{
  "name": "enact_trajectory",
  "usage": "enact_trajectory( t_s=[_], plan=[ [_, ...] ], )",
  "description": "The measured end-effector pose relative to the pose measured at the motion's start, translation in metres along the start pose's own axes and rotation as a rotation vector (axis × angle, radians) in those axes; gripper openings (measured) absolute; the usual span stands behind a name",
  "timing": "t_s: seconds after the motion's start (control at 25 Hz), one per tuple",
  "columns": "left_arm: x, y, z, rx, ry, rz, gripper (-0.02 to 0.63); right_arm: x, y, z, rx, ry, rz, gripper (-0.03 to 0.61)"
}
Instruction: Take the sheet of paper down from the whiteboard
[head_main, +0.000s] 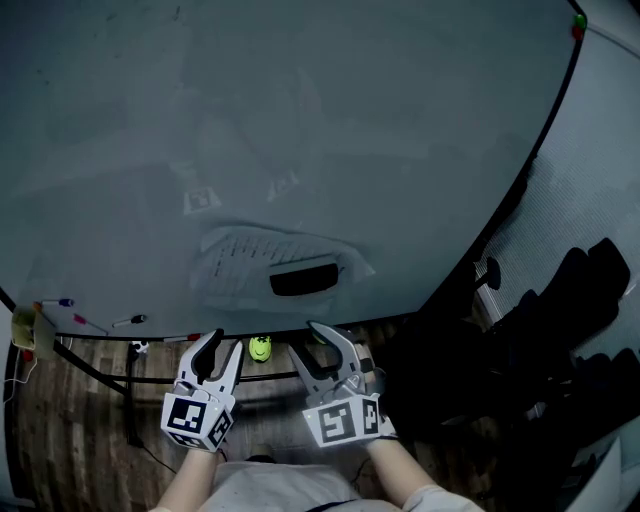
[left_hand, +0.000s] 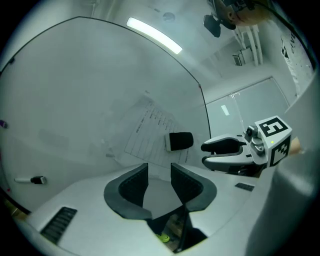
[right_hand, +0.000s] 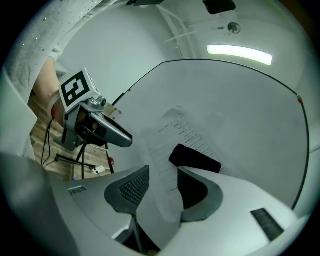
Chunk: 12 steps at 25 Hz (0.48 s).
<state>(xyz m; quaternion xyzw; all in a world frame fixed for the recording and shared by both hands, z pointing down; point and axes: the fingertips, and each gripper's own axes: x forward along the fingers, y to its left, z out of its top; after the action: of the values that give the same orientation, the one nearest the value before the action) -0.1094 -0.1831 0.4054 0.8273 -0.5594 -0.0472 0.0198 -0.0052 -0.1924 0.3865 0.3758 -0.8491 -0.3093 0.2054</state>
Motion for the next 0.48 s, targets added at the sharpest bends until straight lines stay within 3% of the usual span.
enact_trajectory(
  t_s=[0.16, 0.48],
  plan=[
    [0.008, 0.019, 0.001, 0.013, 0.003, 0.027, 0.151, 0.012, -0.022, 0.002, -0.083, 0.010, -0.087, 0.231],
    [0.014, 0.053, 0.000, -0.003, -0.003, 0.119, 0.186, 0.034, -0.038, 0.000, -0.251, 0.056, -0.137, 0.261]
  ],
)
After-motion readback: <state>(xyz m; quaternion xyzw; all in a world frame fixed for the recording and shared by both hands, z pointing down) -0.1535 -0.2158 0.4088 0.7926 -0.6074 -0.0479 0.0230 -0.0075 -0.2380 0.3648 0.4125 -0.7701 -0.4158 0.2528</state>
